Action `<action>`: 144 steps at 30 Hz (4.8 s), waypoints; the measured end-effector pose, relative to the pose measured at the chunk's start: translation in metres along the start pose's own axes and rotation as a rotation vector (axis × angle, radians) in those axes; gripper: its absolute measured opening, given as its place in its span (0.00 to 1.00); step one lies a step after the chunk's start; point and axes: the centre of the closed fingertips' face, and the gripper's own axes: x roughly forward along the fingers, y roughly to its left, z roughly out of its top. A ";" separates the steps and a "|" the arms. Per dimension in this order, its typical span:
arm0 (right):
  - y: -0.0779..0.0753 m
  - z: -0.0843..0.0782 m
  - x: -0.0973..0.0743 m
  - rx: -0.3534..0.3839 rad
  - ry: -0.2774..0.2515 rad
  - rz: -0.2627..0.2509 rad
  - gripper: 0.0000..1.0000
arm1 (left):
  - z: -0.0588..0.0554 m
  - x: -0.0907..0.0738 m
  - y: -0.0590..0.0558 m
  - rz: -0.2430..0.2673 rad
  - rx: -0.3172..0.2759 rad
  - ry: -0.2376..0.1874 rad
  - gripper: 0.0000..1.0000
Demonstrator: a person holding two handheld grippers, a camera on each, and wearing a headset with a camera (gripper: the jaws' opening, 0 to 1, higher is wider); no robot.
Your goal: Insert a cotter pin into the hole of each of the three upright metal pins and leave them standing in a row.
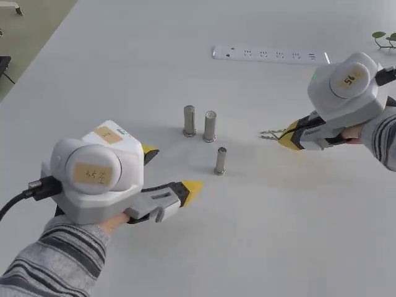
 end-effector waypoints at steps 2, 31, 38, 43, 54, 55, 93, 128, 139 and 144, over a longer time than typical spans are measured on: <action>0.006 0.004 -0.002 -0.034 -0.013 0.004 0.00 | 0.006 0.001 -0.002 -0.012 -0.002 -0.022 0.49; 0.097 0.059 -0.014 -0.452 -0.184 0.081 0.00 | 0.017 0.010 -0.054 -0.237 -0.193 -0.010 0.15; 0.111 0.061 -0.015 -0.503 -0.192 0.110 0.00 | 0.016 0.009 -0.061 -0.272 -0.246 -0.002 0.10; 0.114 0.064 -0.017 -0.513 -0.205 0.115 0.00 | 0.018 0.009 -0.064 -0.282 -0.283 -0.016 0.06; 0.121 0.063 -0.020 -0.513 -0.212 0.130 0.00 | 0.019 0.009 -0.068 -0.295 -0.356 -0.031 0.00; 0.122 0.063 -0.020 -0.514 -0.212 0.130 0.00 | 0.019 0.009 -0.068 -0.296 -0.360 -0.031 0.00; 0.135 0.056 -0.034 -0.094 -0.316 0.278 0.06 | 0.024 -0.016 -0.087 -0.413 0.088 -0.152 0.00; 0.146 0.057 -0.034 -0.254 -0.284 0.263 0.00 | 0.019 -0.019 -0.093 -0.451 0.054 -0.150 0.00; 0.124 0.045 -0.026 -0.325 -0.177 0.172 0.00 | 0.013 -0.005 -0.080 -0.358 0.074 -0.141 0.16; 0.111 0.039 -0.019 -0.326 -0.135 0.127 0.00 | 0.008 0.001 -0.068 -0.277 0.076 -0.143 0.20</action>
